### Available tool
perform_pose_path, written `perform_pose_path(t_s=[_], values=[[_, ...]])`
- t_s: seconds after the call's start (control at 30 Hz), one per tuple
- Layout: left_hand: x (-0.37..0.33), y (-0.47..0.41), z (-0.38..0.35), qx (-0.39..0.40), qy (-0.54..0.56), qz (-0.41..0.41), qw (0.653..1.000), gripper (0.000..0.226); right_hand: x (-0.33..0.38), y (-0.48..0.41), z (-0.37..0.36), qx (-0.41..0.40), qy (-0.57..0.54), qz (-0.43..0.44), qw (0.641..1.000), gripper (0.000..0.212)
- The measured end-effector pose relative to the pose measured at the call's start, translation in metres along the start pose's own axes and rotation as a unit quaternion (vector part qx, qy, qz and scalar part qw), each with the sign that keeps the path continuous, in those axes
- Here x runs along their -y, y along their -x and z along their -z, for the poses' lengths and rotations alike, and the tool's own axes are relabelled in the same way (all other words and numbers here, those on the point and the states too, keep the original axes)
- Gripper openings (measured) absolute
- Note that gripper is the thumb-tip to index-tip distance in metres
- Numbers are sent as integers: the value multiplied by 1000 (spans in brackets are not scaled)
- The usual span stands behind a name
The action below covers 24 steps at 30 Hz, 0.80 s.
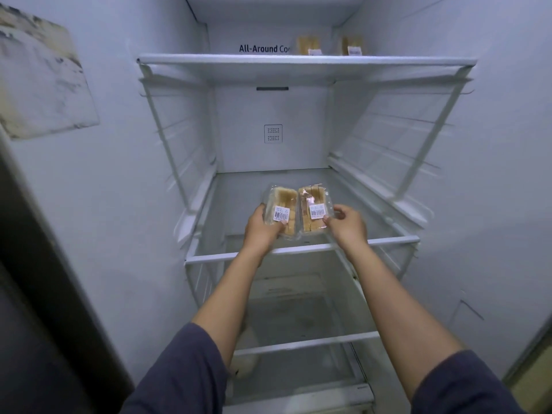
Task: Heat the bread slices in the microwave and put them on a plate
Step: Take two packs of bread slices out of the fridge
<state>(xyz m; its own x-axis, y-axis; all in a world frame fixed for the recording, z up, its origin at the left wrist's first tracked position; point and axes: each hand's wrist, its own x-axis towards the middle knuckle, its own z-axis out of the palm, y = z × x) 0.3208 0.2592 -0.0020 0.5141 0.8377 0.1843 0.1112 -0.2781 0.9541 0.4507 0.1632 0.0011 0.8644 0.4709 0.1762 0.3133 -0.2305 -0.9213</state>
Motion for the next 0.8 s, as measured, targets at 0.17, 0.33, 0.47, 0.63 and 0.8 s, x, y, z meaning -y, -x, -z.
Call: perform_pose_path(t_s=[0.17,0.33,0.47,0.63,0.8], values=[[1,9,1,18,58,22,998,45,1,7,-2,14,-156,-97,983,37],[-6,21,8,33,134,71,988,49,5,18,4,52,-276,-128,951,43],[-10,35,16,43,197,87,976,56,7,36,17,92,-337,-148,925,51],[-9,79,24,45,296,103,948,66,6,87,38,106,-388,-152,903,50],[-15,148,39,81,319,74,941,67,5,167,66,104,-427,-116,891,52]])
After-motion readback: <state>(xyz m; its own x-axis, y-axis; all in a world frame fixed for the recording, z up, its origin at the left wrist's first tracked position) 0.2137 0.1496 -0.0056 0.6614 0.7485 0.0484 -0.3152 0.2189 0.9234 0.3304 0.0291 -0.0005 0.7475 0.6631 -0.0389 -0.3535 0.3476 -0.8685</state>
